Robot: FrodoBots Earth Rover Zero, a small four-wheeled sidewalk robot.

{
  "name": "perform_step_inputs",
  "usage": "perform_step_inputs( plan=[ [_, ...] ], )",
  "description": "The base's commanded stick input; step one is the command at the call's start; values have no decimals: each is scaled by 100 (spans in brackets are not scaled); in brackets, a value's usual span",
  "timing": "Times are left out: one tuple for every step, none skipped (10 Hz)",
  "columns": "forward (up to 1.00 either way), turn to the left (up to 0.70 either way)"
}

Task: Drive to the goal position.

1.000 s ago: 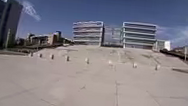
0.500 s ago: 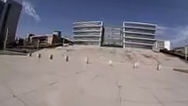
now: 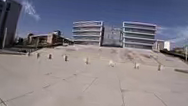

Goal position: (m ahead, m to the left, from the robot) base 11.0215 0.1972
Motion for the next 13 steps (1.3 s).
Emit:
perform_step_inputs(
  plan=[
    [44,-1],
    [44,-1],
    [44,-1],
    [44,-1],
    [43,-1],
    [43,-1],
    [43,-1],
    [44,-1],
    [43,-1],
    [43,-1],
    [43,-1],
    [44,-1],
    [43,-1]
  ],
)
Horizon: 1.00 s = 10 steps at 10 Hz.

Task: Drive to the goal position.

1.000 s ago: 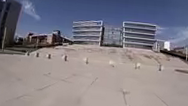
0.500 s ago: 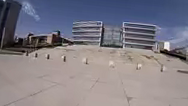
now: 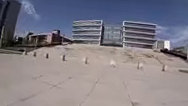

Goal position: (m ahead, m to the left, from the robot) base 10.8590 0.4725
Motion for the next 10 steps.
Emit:
perform_step_inputs(
  plan=[
    [43,-1],
    [43,-1],
    [44,-1],
    [44,-1],
    [44,-1],
    [44,-1],
    [44,-1],
    [44,-1],
    [44,-1],
    [44,-1]
  ],
)
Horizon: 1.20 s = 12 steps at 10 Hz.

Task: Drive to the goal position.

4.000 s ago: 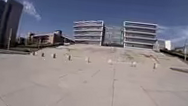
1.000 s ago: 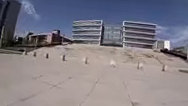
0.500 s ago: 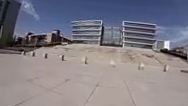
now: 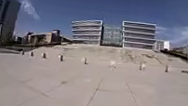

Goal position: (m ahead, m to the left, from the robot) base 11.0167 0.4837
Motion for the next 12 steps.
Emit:
perform_step_inputs(
  plan=[
    [43,-1],
    [43,-1],
    [43,-1],
    [44,-1],
    [44,-1],
    [44,-1],
    [43,-1],
    [44,-1],
    [44,-1],
    [43,-1],
    [44,-1],
    [44,-1]
  ],
)
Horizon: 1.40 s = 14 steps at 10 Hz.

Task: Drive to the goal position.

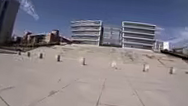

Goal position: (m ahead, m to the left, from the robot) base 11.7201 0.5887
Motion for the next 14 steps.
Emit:
perform_step_inputs(
  plan=[
    [44,-1],
    [43,-1],
    [44,-1],
    [44,-1],
    [44,-1],
    [43,-1],
    [43,-1],
    [44,-1],
    [44,-1],
    [43,-1],
    [44,-1],
    [44,-1],
    [44,-1],
    [44,-1]
  ],
)
